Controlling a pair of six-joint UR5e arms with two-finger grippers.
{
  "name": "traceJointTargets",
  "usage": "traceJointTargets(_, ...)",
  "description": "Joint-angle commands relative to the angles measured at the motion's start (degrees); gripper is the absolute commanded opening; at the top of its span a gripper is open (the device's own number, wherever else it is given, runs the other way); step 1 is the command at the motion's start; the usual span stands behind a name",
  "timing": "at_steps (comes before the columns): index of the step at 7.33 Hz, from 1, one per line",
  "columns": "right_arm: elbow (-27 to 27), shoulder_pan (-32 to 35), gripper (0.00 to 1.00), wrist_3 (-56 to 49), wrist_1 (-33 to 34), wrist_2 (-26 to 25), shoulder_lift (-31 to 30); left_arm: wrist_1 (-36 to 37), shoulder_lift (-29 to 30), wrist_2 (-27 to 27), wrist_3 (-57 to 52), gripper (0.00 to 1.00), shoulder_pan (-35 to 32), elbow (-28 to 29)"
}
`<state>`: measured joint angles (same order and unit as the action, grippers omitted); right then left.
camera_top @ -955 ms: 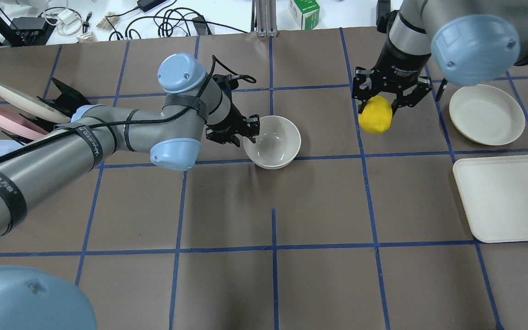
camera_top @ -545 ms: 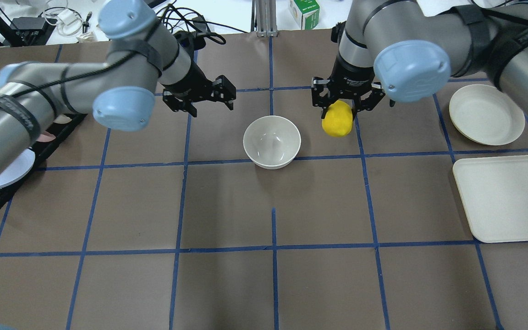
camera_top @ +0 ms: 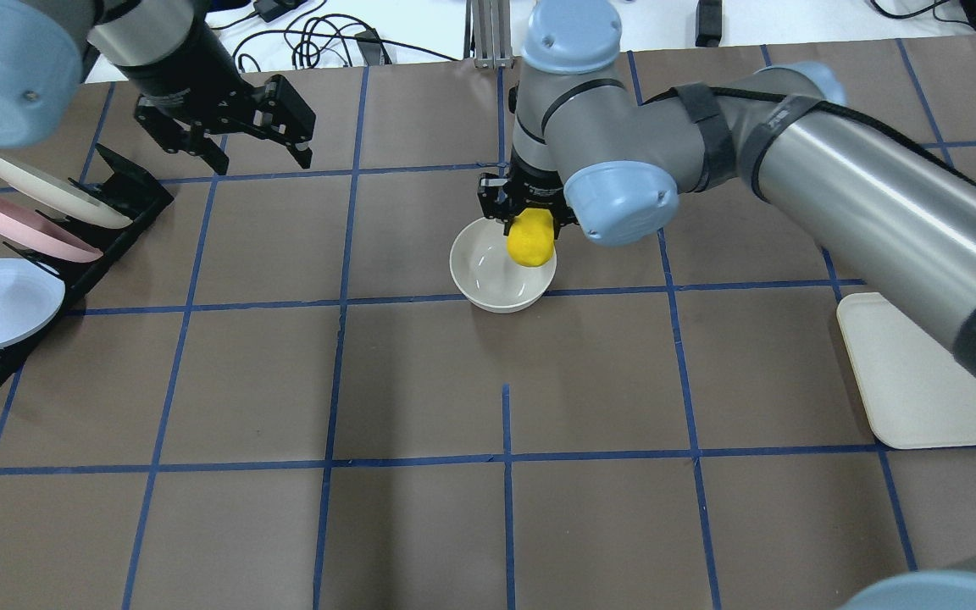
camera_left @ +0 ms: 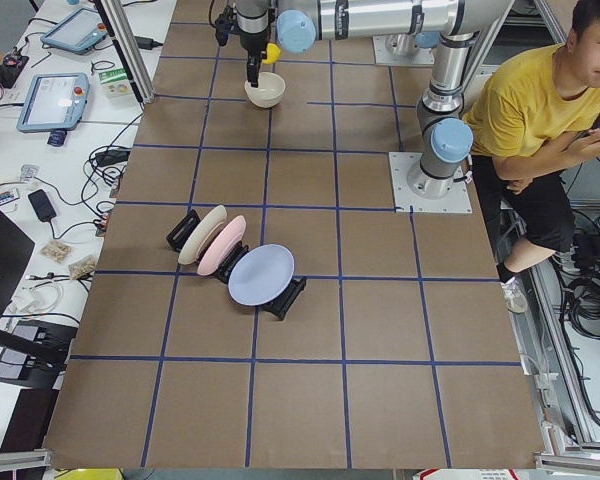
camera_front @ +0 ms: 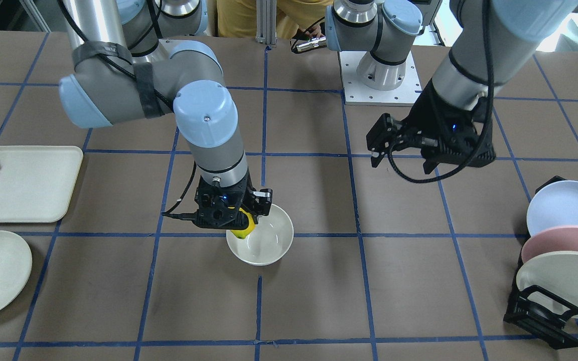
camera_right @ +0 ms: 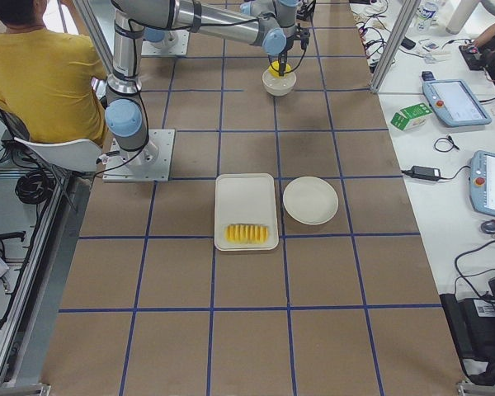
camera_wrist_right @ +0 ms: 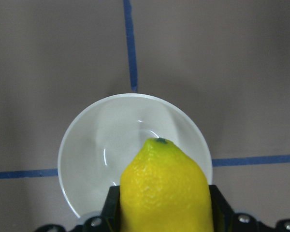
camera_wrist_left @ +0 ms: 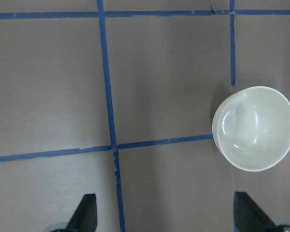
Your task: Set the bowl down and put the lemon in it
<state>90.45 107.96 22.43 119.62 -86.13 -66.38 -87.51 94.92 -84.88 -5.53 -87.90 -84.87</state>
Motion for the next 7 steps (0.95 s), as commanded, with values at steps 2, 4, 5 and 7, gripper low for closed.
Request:
traceJointTargets(2, 0.07, 2.25, 0.02, 0.25, 3.25, 0.17, 4.49, -1.79, -5.54, -2.05, -3.34, 1.00, -0.52, -1.26)
traceJointTargets(4, 0.07, 2.25, 0.04, 0.42, 4.21, 0.17, 6.26, -1.26, -5.71, -2.31, -4.84, 1.00, 0.18, -3.89)
traceJointTargets(5, 0.25, 2.25, 0.18, 0.77, 4.39, 0.26, 6.79, 0.83, -5.54, -2.66, -4.76, 1.00, 0.45, -3.64)
traceJointTargets(7, 0.16, 2.25, 0.24, 1.12, 4.40, 0.17, 8.10, -4.32, -5.98, -4.51, -4.58, 1.00, 0.10, -2.24)
